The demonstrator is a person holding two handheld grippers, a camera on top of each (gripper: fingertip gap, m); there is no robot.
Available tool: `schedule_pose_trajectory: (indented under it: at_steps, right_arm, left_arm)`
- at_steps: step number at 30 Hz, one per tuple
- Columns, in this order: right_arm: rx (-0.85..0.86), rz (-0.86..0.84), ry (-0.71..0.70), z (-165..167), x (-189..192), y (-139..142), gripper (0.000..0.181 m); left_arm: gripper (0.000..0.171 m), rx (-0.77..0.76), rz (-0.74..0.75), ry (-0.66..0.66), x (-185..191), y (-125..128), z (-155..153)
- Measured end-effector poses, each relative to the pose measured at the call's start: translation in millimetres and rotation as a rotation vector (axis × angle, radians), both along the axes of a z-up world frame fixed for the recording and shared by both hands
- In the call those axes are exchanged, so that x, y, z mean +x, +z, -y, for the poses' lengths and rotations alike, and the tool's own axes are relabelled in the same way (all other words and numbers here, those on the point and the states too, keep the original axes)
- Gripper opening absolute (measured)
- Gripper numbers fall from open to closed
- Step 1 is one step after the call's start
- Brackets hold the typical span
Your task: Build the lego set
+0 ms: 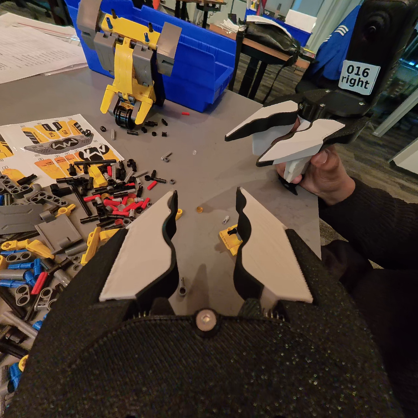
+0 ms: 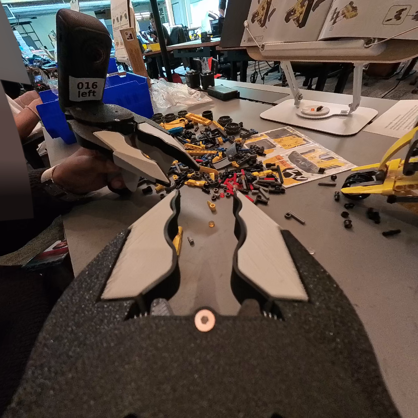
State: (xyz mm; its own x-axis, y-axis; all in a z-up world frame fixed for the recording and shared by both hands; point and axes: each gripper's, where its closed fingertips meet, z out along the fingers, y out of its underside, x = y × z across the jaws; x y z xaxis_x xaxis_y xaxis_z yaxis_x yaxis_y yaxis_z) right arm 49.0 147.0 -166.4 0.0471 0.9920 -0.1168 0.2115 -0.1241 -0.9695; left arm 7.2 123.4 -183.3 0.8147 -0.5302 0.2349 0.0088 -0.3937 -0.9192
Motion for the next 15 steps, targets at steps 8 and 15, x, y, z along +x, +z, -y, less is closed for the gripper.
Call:
schedule_pose_trajectory:
  at_steps: [8, 15]
  right_arm:
    - [0.005, -0.007, 0.036, 6, 0, 1, 0.032]
    - [0.104, 0.044, 0.234, 46, -4, -7, 0.000]
  left_arm:
    - [0.044, -0.007, -0.001, -0.015, 2, -1, 1]
    - [0.017, -0.169, -0.017, -0.286, 28, -20, 35]
